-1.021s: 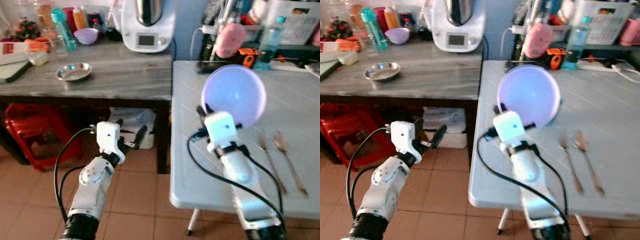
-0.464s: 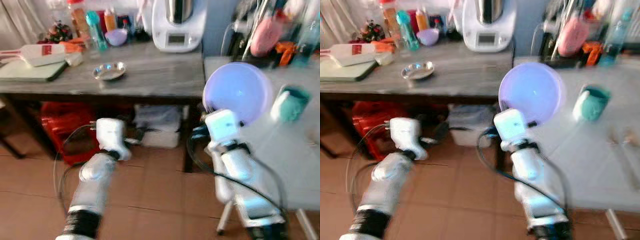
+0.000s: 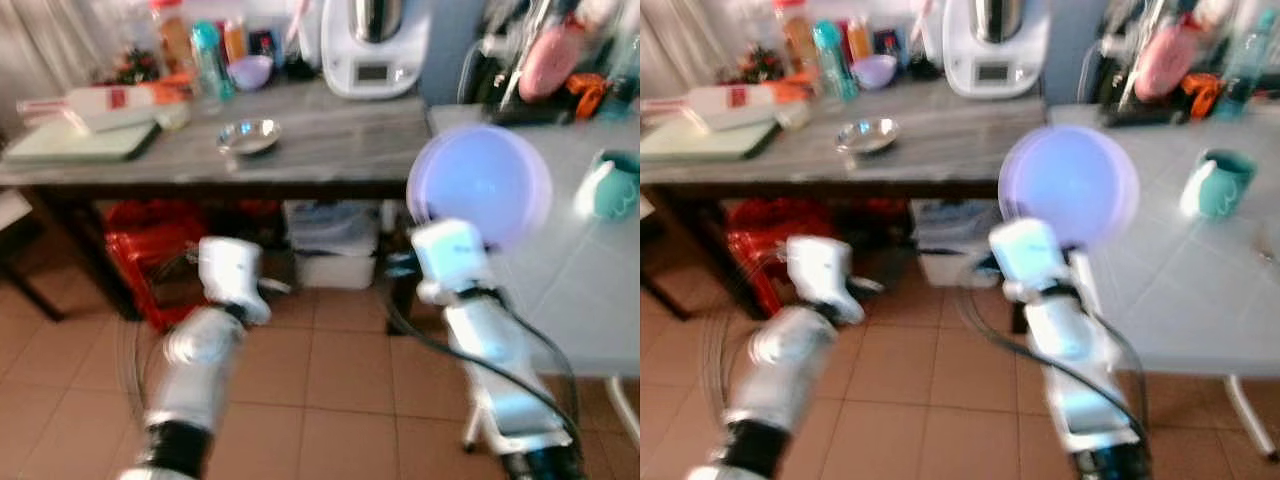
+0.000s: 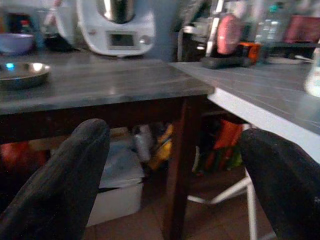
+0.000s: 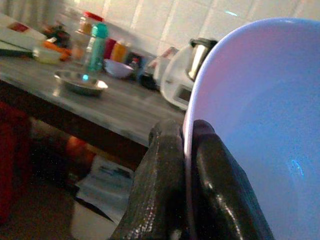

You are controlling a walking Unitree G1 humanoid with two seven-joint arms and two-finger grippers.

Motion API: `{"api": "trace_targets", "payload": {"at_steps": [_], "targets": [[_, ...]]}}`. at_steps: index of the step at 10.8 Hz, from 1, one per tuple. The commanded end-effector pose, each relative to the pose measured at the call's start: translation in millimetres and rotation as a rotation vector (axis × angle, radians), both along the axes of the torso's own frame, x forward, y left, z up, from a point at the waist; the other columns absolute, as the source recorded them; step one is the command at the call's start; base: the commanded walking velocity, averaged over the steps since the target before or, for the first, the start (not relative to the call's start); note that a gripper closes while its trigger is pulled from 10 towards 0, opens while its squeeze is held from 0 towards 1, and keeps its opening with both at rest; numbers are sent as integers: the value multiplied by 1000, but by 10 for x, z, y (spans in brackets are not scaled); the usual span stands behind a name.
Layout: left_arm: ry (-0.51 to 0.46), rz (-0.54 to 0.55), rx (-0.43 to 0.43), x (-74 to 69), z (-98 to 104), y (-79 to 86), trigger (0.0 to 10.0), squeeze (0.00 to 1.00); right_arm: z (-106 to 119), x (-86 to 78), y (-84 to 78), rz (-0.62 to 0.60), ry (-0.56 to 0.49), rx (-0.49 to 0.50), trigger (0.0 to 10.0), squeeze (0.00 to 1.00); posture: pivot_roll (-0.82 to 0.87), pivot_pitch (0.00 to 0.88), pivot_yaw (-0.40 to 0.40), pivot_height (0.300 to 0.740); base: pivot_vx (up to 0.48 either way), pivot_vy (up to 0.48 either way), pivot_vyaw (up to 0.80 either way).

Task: Setting the table

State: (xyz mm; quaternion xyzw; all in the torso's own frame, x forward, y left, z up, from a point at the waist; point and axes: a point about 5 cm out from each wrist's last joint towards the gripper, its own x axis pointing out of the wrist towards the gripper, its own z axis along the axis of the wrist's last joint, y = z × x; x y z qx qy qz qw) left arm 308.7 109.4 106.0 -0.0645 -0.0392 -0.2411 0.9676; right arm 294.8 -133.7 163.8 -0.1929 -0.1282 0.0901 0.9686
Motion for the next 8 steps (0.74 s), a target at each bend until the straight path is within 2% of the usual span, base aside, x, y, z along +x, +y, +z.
{"api": "trace_targets", "payload": {"at_steps": [1,8], "targets": [[-13,32,24,19,25,105,10000,0,64,-2,78,29,-24,14,10000,0,-19,0,61,740,0,424,0],[-22,28,41,27,14,67,10000,0,62,-2,52,27,-28,-1,10000,0,-23,0,56,740,0,425,0]]}}
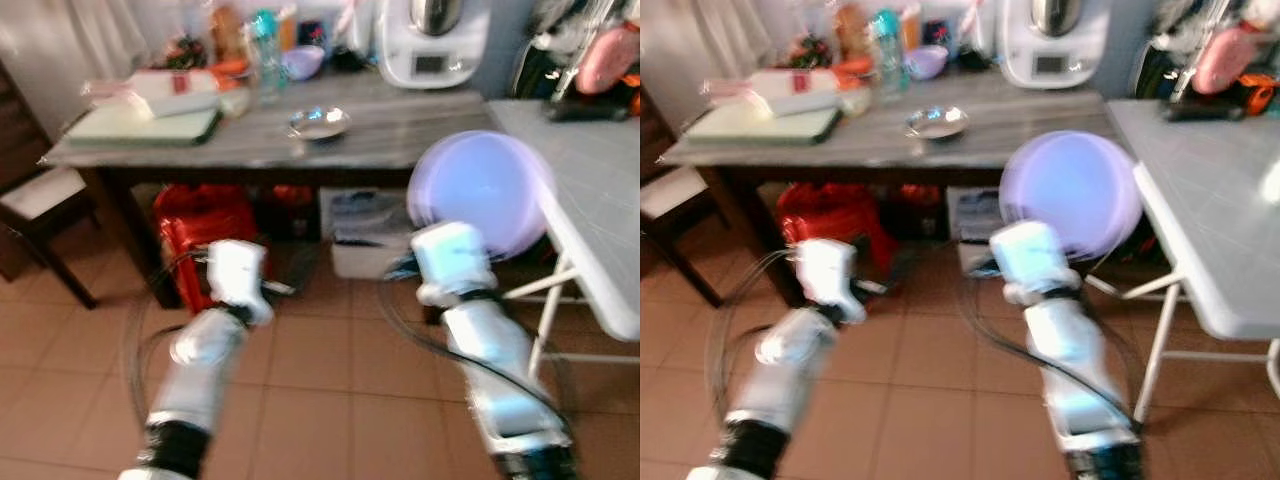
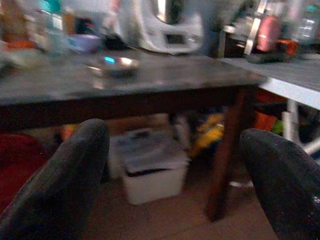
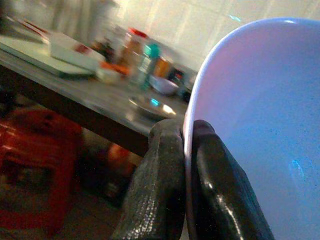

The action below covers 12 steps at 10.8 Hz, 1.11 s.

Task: Setting the table

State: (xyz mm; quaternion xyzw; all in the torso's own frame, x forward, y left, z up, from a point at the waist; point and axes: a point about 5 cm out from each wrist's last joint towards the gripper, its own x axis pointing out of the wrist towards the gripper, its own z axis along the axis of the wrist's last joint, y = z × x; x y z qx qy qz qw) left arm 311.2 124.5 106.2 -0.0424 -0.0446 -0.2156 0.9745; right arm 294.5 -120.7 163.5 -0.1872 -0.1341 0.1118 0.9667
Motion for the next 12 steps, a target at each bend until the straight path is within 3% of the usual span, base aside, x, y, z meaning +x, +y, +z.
{"api": "trace_targets", "payload": {"at_steps": [1,3,5,9,12], "targets": [[-2,-24,2,1,5,-91,10000,0,62,1,-93,-22,-26,-8,10000,0,-24,0,52,740,0,424,0],[4,1,22,-4,-22,-73,10000,0,62,-8,-89,-20,-26,-8,10000,0,-24,0,49,740,0,401,0],[-39,143,96,22,-16,91,10000,0,29,-52,-144,-38,-15,11,10000,0,-21,0,50,740,0,0,0],[-30,330,220,-182,-218,444,10000,0,-184,-298,-453,-203,64,133,10000,0,-18,0,62,740,0,0,0],[-13,282,224,-270,-289,416,10000,0,-200,-331,-521,-243,66,130,10000,0,-19,0,69,740,0,0,265]]}}
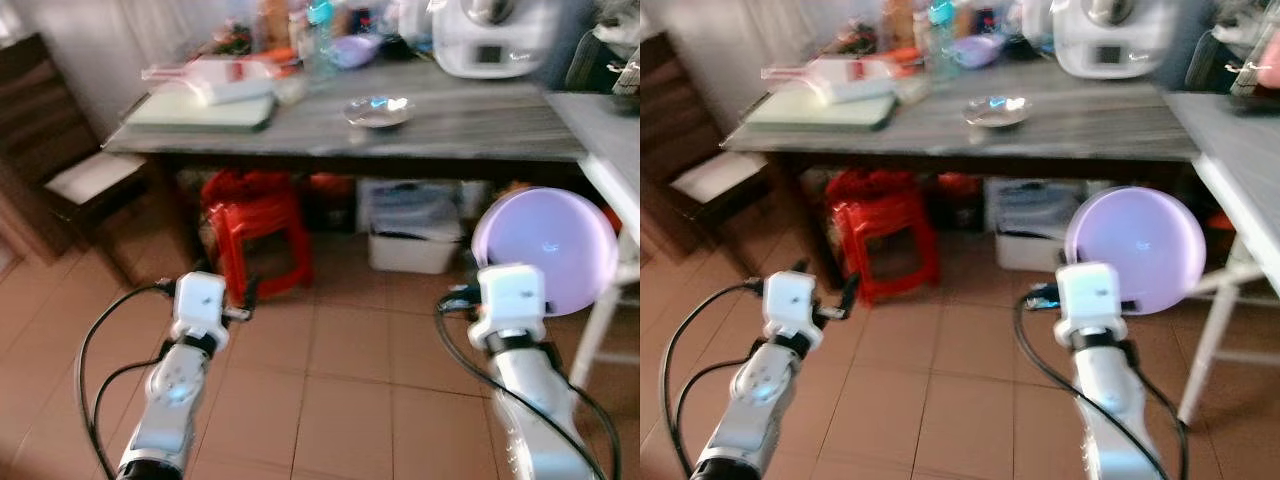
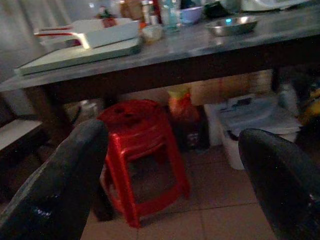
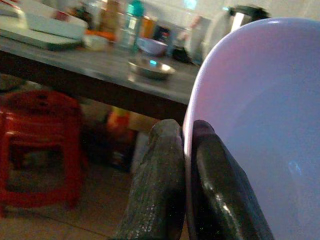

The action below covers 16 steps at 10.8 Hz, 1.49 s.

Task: Setting the table

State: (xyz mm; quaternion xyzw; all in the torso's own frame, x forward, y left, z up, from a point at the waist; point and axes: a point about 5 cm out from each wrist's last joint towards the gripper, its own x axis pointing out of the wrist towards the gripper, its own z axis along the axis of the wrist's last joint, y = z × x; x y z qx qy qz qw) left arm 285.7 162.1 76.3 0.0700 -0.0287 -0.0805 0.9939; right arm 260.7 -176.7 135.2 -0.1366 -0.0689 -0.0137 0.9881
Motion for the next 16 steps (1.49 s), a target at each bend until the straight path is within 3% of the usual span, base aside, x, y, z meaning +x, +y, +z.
{"api": "trace_targets", "payload": {"at_steps": [1,7,16], "targets": [[-11,-9,1,-16,14,15,10000,0,91,19,49,14,-34,5,10000,0,-19,0,69,740,0,0,587],[0,-64,-55,-23,24,-81,10000,0,115,40,29,2,-40,2,10000,0,-22,0,72,740,283,0,68],[-7,-109,-64,24,73,-144,10000,0,116,67,88,-2,-49,10,10000,0,-21,0,85,740,359,0,99]]}}
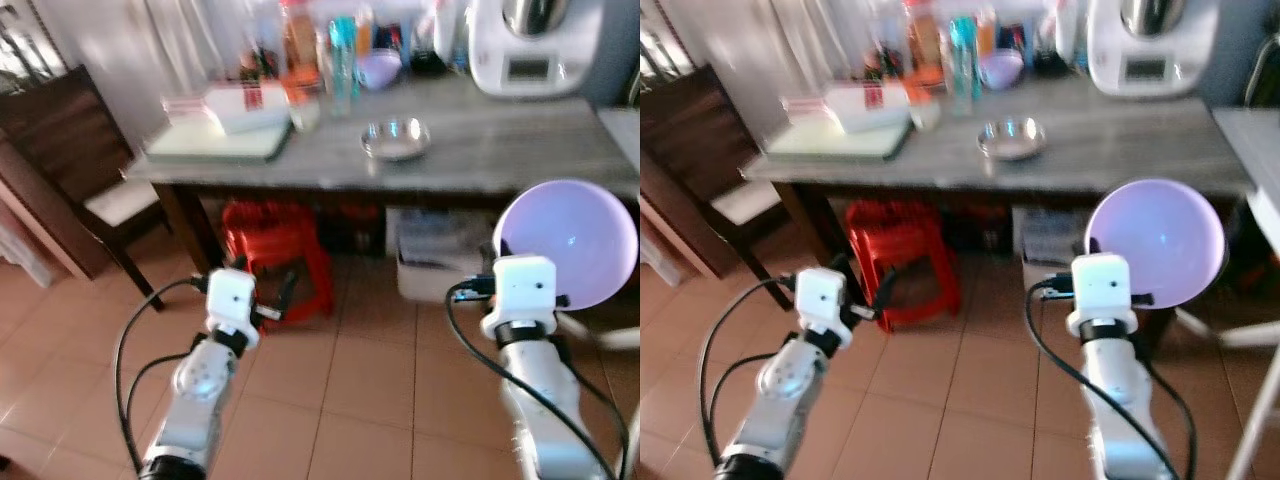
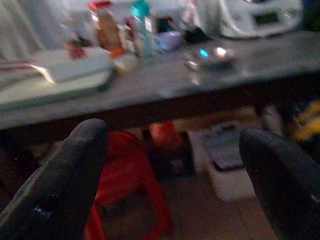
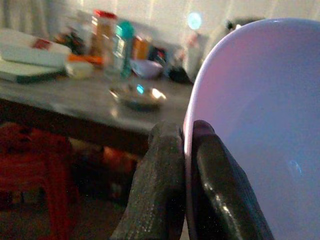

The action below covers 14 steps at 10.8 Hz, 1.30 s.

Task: Setting the table

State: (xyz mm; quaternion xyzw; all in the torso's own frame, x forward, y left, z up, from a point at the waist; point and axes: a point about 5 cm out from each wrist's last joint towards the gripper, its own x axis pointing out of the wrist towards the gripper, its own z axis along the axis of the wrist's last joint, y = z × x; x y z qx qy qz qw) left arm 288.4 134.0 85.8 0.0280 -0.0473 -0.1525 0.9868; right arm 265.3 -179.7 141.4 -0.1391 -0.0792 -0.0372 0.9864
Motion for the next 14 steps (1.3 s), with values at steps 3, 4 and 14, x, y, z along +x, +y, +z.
{"api": "trace_targets", "payload": {"at_steps": [3,4,14], "targets": [[16,29,10,-4,-23,99,10000,0,53,20,119,44,-23,10,10000,0,-24,0,84,740,358,0,0],[17,25,7,-6,-26,84,10000,0,53,17,116,45,-25,7,10000,0,-25,0,81,740,360,0,781],[21,80,22,-80,-62,215,10000,0,-51,-193,126,22,18,79,10000,0,-24,0,67,740,344,0,112]]}}
